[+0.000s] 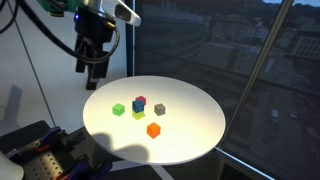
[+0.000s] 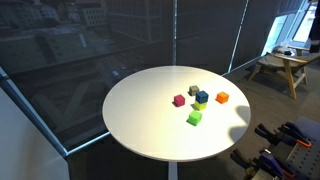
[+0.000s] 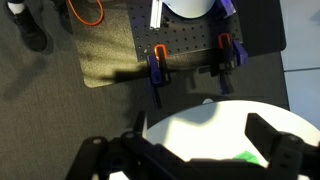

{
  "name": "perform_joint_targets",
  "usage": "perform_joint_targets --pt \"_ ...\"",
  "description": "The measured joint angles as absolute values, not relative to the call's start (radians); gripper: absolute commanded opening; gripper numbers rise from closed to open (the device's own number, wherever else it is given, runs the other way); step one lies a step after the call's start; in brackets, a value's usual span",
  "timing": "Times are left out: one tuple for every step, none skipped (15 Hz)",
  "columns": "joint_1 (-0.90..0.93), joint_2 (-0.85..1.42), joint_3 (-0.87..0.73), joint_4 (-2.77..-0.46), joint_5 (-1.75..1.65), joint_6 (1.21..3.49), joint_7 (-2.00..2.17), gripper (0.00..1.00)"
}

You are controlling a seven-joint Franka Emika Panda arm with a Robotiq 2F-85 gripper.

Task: Put the pink block over the green block

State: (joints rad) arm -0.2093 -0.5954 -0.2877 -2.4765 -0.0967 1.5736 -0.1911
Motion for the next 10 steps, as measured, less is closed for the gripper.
perform_joint_targets --pt "-0.209 -0.595 -0.276 -2.476 -0.097 1.575 -0.188 1.0" --pt "-0.208 -0.595 -0.265 -2.476 -0.097 1.576 -0.186 1.0" --pt "-0.206 -0.595 -0.251 -2.476 -0.097 1.578 -0.182 1.0" --pt "-0.203 -0.595 -0.239 -2.476 -0.097 1.581 -0.179 1.0" --pt "-0.199 -0.595 -0.227 -2.476 -0.097 1.585 -0.177 1.0" --pt "-0.195 -0.595 -0.215 -2.476 -0.097 1.592 -0.173 1.0" --pt "-0.19 -0.595 -0.203 -2.476 -0.097 1.602 -0.166 1.0" --pt "-0.183 -0.595 -0.192 -2.477 -0.097 1.617 -0.156 1.0" --pt "-0.175 -0.595 -0.18 -2.477 -0.097 1.633 -0.146 1.0" --pt "-0.168 -0.595 -0.167 -2.477 -0.097 1.652 -0.137 1.0"
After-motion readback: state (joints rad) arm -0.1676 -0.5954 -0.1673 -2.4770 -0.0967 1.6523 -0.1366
